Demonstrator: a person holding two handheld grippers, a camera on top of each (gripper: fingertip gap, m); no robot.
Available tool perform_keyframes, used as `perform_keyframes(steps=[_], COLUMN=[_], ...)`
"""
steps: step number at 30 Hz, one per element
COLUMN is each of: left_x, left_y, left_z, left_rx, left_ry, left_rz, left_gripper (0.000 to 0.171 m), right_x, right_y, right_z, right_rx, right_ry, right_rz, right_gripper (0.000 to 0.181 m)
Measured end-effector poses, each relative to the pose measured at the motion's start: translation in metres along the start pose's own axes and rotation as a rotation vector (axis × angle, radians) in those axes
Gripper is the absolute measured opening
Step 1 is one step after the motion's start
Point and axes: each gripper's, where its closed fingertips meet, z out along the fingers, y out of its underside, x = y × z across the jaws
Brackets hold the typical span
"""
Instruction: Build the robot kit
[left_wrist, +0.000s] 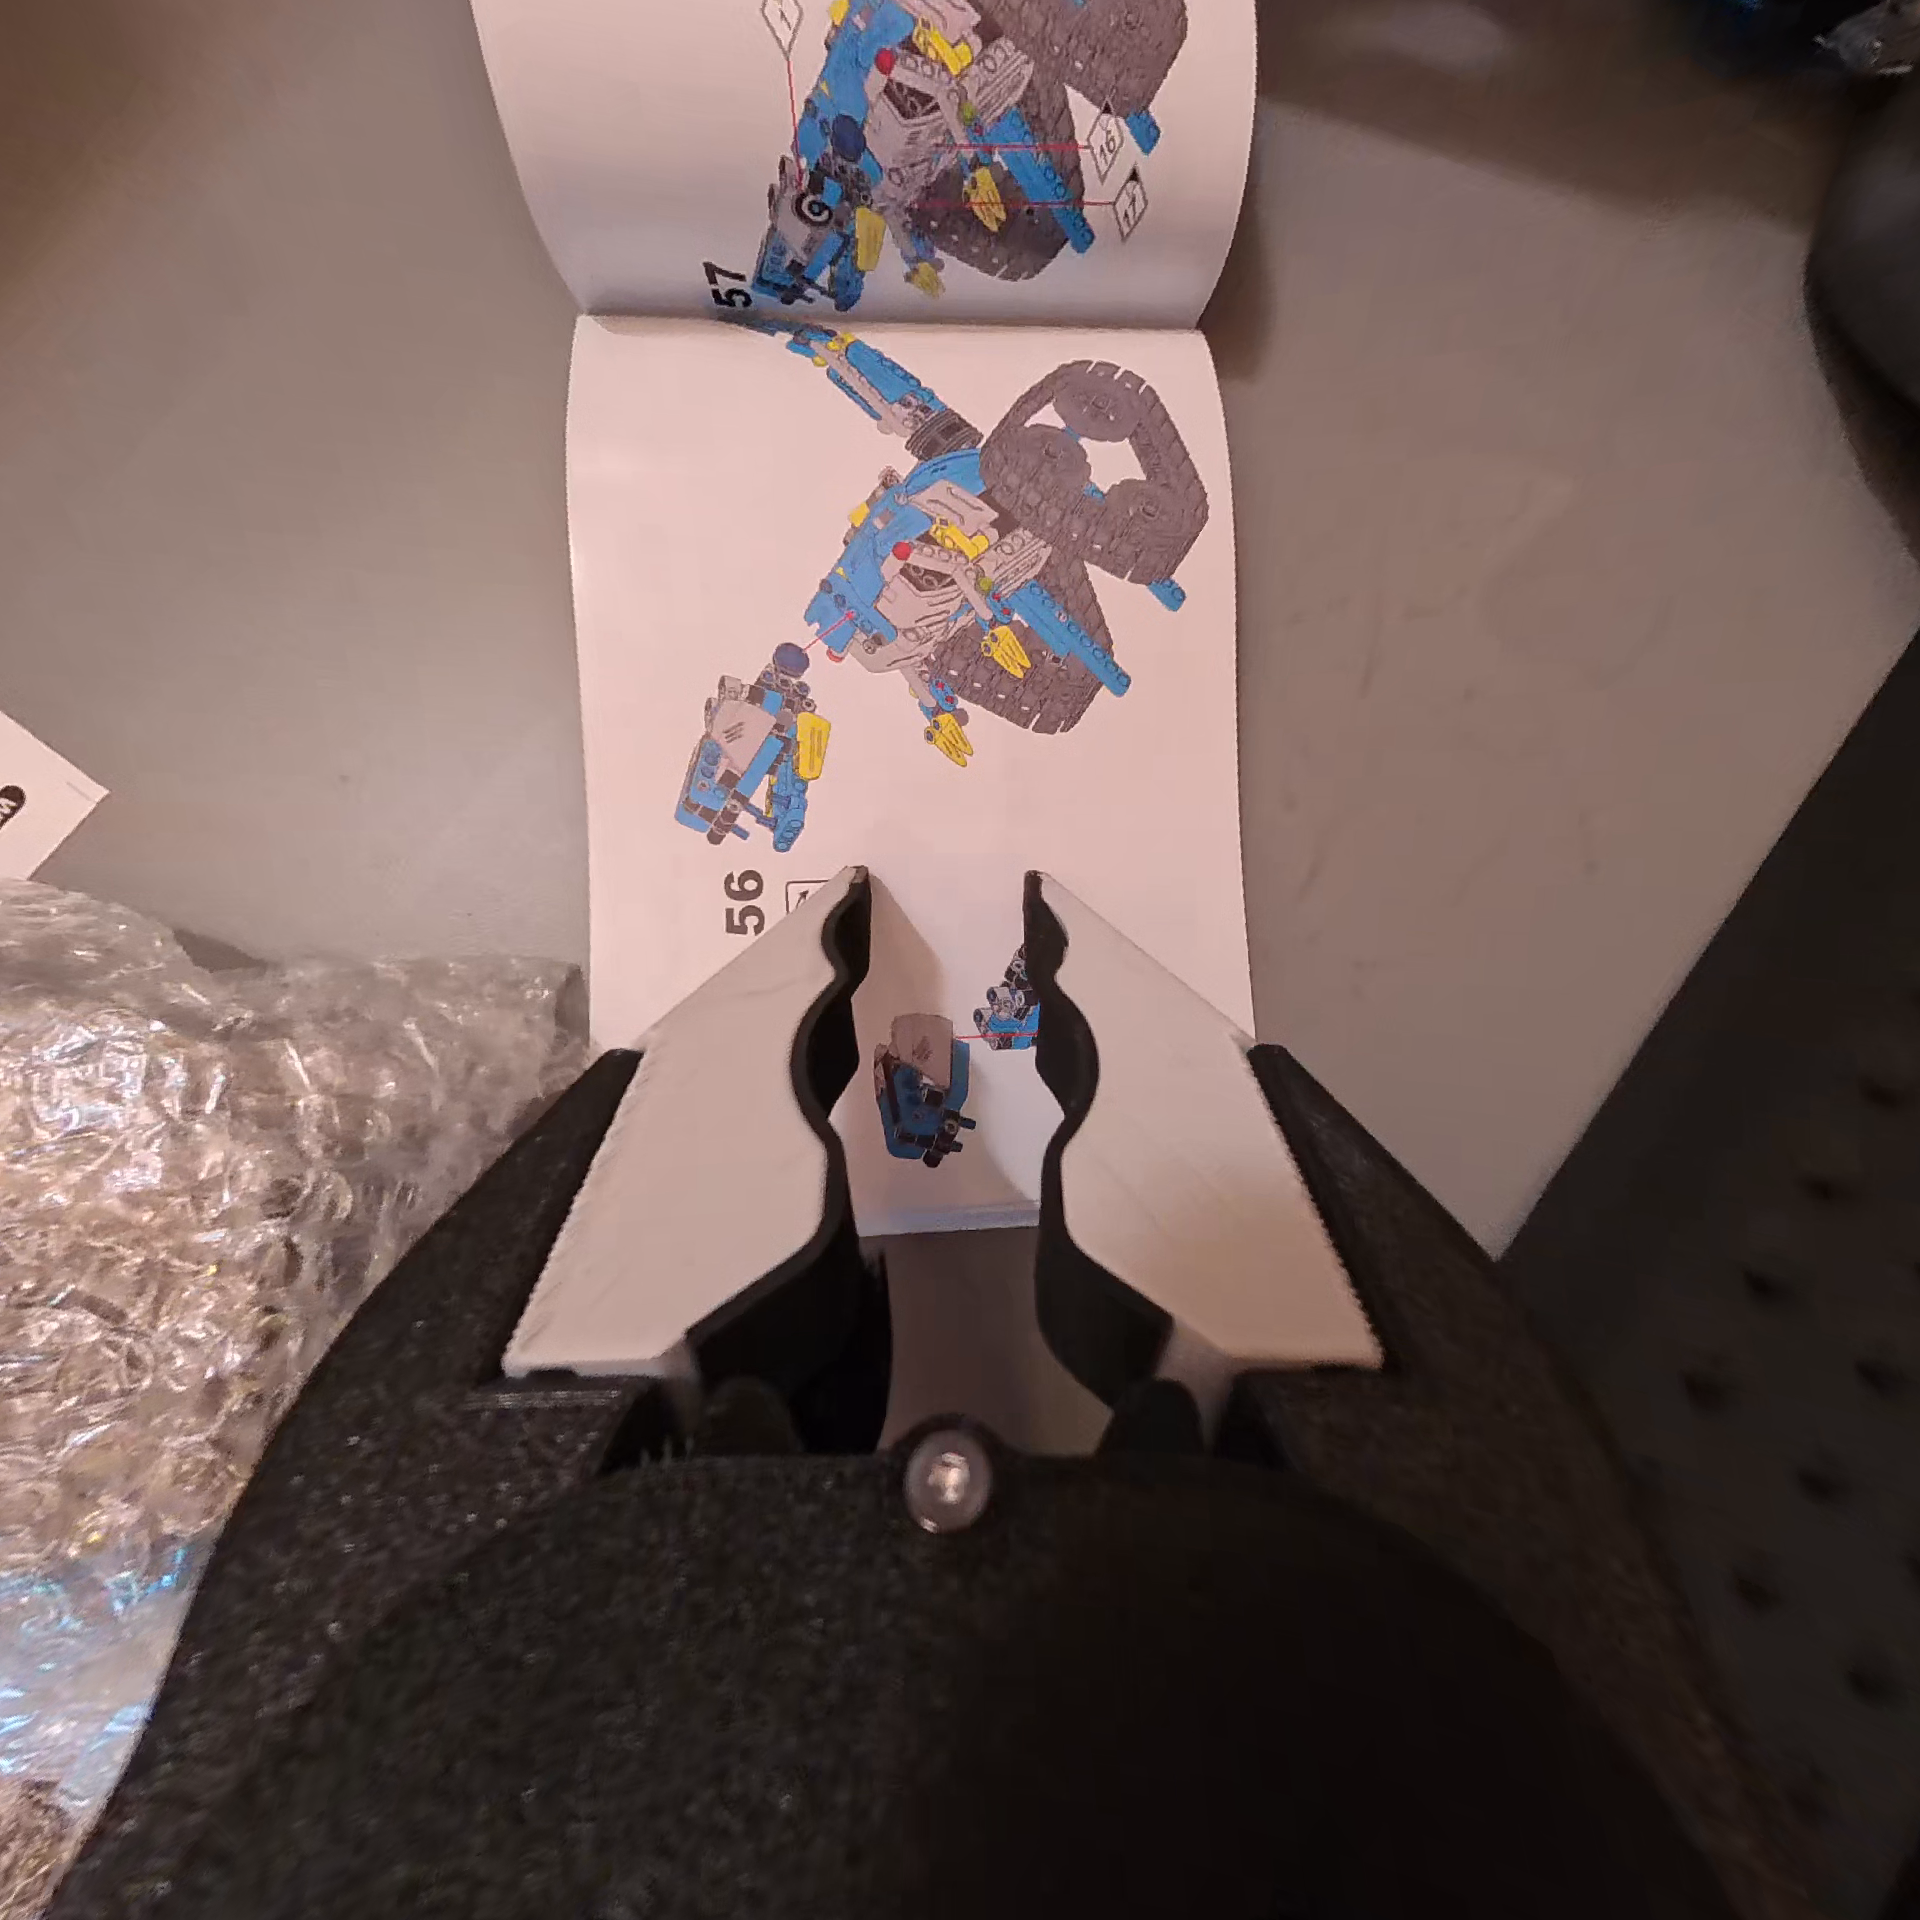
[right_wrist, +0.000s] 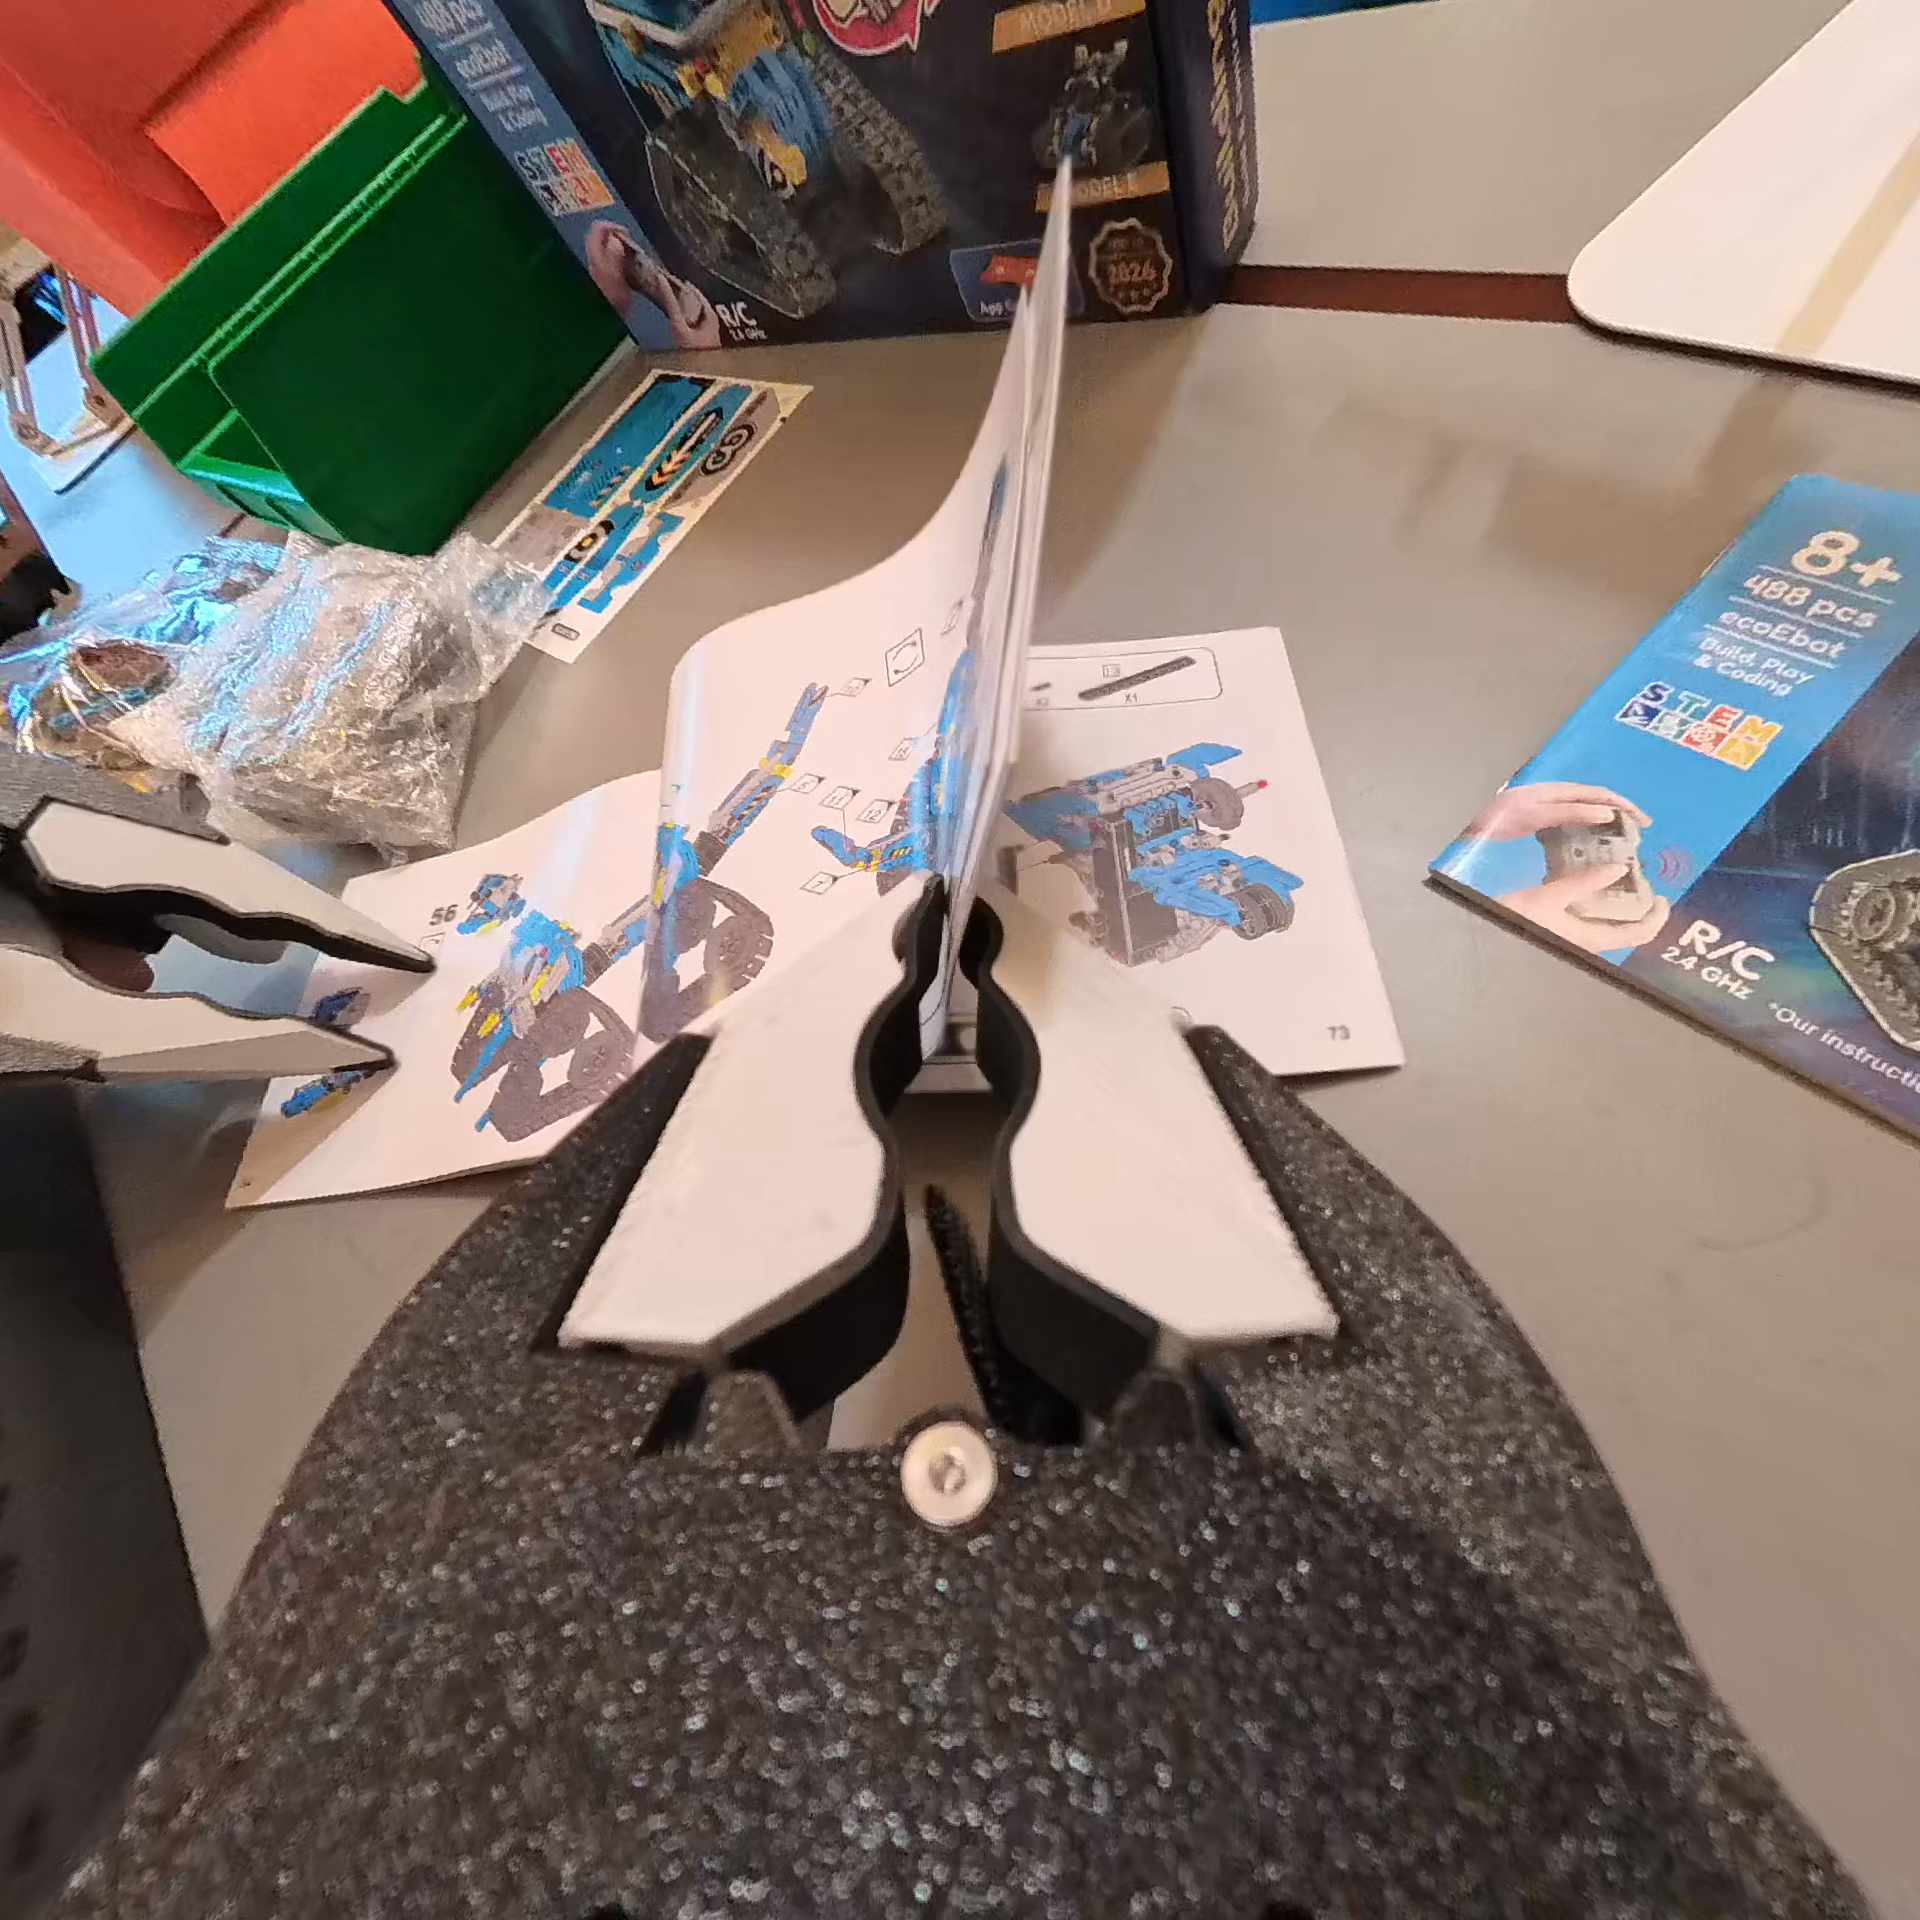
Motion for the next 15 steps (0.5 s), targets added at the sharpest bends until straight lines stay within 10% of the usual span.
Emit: perform_keyframes(steps=[15], left_x=[-0.026], left_y=[0.003], left_z=[-0.027], left_rx=[0.060], left_ry=[-0.156], left_rz=[-0.020], left_gripper=[0.051], right_x=[0.019], right_y=[0.019], right_z=[0.002], right_rx=[-0.078], right_ry=[0.036], right_rz=[0.127], right_gripper=[0.001])
